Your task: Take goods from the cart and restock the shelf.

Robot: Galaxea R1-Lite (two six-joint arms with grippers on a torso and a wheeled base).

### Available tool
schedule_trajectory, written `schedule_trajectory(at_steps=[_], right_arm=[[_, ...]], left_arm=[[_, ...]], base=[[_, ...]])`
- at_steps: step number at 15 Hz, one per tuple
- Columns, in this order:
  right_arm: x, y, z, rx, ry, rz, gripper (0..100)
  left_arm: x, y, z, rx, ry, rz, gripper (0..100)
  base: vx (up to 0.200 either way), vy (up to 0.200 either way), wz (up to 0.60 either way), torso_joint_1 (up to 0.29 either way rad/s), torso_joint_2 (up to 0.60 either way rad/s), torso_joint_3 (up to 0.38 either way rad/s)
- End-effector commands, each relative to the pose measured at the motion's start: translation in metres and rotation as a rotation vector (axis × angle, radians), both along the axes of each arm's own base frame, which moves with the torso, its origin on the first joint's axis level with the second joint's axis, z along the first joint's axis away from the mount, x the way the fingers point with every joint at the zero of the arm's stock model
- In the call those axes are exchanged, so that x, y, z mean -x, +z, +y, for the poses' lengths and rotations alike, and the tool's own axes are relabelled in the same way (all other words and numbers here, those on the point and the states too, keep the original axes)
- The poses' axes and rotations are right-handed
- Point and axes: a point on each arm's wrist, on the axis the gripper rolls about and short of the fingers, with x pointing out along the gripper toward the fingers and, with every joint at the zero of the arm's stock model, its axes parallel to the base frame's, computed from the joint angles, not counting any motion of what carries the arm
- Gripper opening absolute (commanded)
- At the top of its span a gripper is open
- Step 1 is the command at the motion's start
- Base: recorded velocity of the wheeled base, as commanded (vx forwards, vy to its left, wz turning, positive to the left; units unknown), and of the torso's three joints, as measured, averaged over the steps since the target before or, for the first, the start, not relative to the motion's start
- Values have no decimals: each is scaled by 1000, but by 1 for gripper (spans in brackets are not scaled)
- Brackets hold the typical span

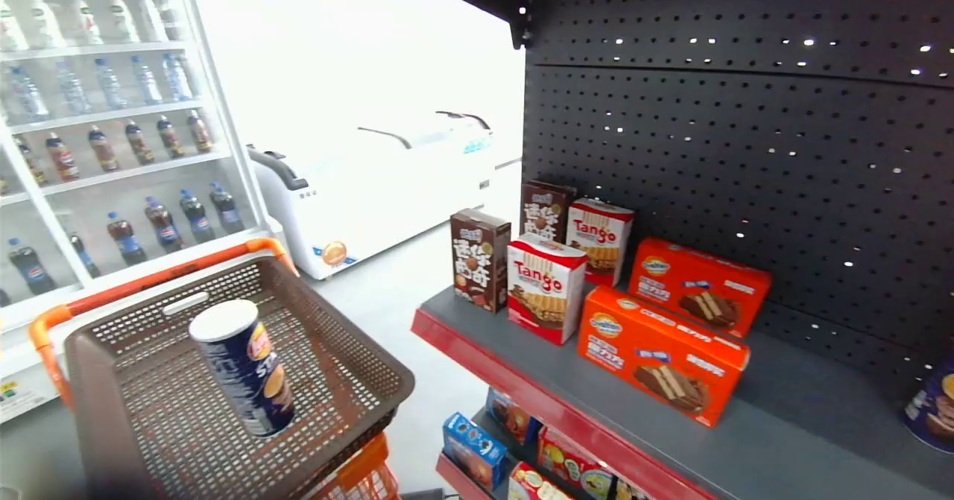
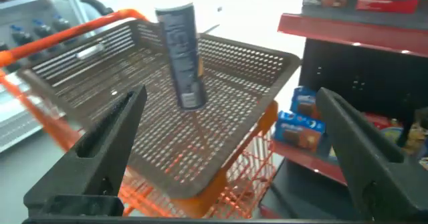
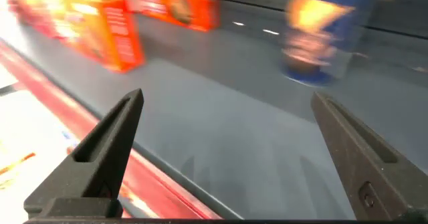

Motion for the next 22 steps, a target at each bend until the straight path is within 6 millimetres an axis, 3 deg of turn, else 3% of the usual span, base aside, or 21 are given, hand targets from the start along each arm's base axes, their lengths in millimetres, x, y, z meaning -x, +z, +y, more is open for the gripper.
schedule_trajectory(at_steps=[1, 4, 7, 9, 15, 19, 22], right_arm=[[0, 0, 0, 0, 0, 1, 100], [0, 0, 0, 0, -1, 1, 100], [0, 0, 0, 0, 0, 1, 100], [0, 0, 0, 0, 0, 1, 100], [0, 0, 0, 0, -1, 1, 100], [0, 0, 0, 1, -1, 1, 100], [0, 0, 0, 0, -1, 1, 100]], left_arm=[[0, 0, 0, 1, 2, 0, 100], [4, 13, 1, 4, 28, -59, 100], [13, 59, 1, 9, 27, -37, 100], [-4, 91, 1, 7, 34, 78, 100], [-66, 102, 2, -85, 65, 342, 100], [-103, 107, 1, -91, 59, 403, 100], [-129, 99, 0, -73, -9, 487, 100]], base=[[0, 0, 600, 2, 2, 2], [0, 0, 0, 0, 0, 0], [0, 0, 0, 0, 0, 0], [0, 0, 0, 0, 0, 0], [0, 0, 0, 0, 0, 0], [0, 0, 0, 0, 0, 0], [0, 0, 0, 0, 0, 0]])
